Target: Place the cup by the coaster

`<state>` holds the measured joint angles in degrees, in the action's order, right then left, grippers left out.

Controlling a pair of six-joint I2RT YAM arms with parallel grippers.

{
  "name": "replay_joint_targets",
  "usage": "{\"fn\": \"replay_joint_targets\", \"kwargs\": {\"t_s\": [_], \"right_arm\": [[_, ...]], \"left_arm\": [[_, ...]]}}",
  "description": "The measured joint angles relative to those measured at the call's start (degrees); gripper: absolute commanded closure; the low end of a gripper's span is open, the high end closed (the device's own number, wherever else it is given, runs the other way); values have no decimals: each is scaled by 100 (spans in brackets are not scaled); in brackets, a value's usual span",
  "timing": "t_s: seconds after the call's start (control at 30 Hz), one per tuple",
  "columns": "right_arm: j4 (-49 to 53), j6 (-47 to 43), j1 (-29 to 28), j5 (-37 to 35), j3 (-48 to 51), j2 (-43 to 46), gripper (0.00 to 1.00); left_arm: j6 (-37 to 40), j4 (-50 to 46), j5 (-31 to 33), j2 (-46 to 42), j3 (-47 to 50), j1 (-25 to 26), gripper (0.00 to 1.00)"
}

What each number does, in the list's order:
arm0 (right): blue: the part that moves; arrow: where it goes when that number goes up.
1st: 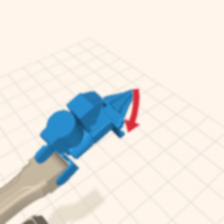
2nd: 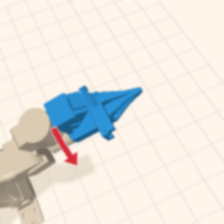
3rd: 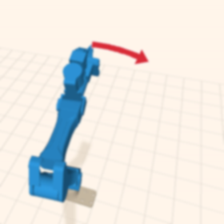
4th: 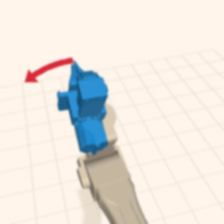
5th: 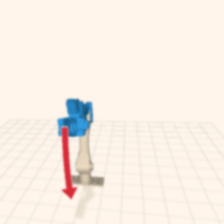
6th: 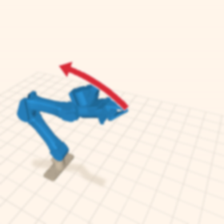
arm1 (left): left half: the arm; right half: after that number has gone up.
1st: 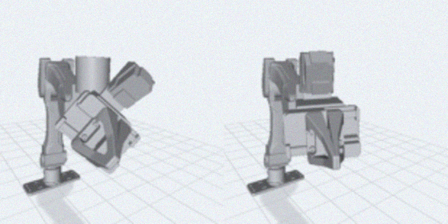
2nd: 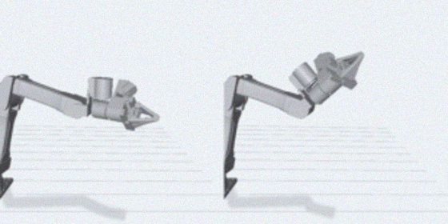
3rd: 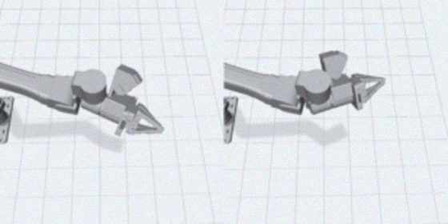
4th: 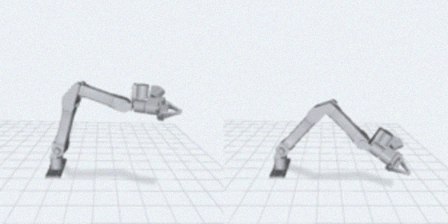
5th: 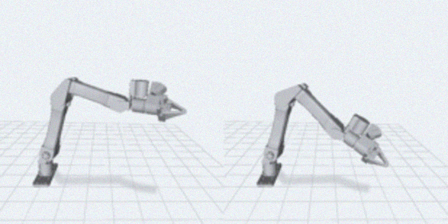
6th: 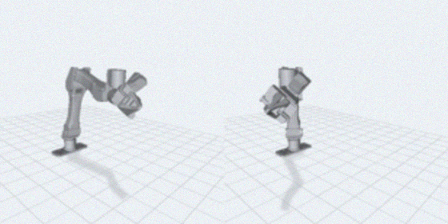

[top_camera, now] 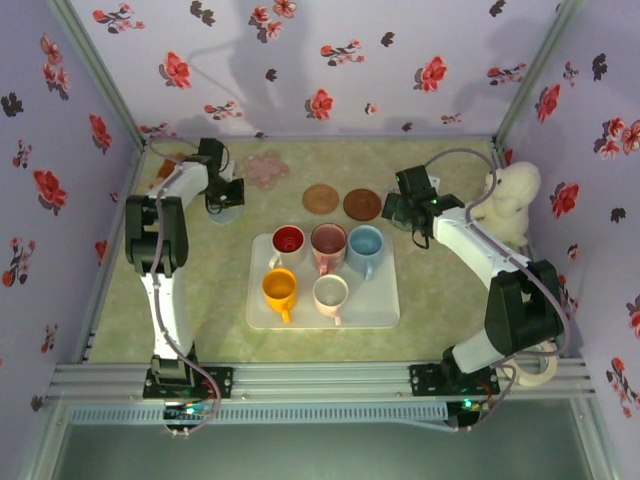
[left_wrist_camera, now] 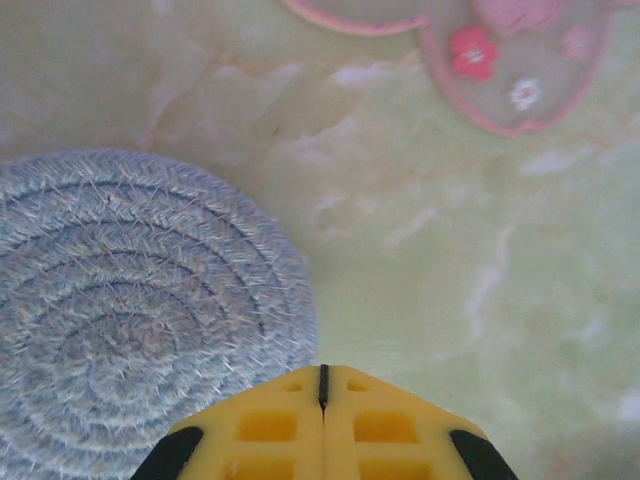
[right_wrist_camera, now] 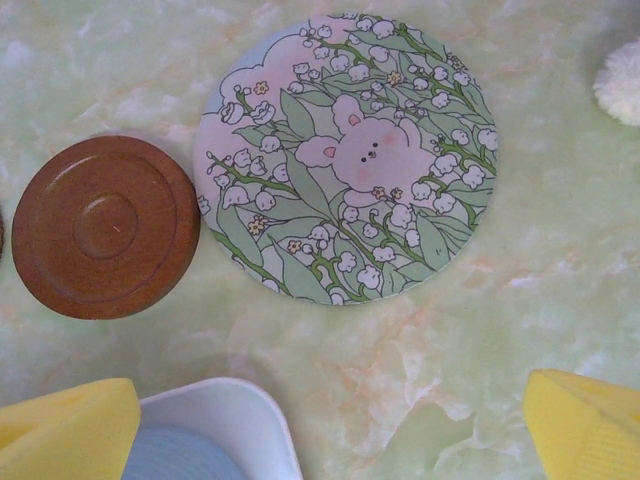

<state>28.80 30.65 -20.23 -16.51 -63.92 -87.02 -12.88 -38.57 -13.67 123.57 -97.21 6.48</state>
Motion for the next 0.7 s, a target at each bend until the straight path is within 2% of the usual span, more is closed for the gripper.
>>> {"fn": "replay_joint_targets", "kwargs": {"t_s": [0.3,0.7], "right_arm": [[44,-2,0,0,-55,-129,1],[177,-17,0,-9,-380,-361,1]], "left_arm": [[-2,111,15,-96,-616,48,93],[-28,431,15,1521,-2100,332,94]]}}
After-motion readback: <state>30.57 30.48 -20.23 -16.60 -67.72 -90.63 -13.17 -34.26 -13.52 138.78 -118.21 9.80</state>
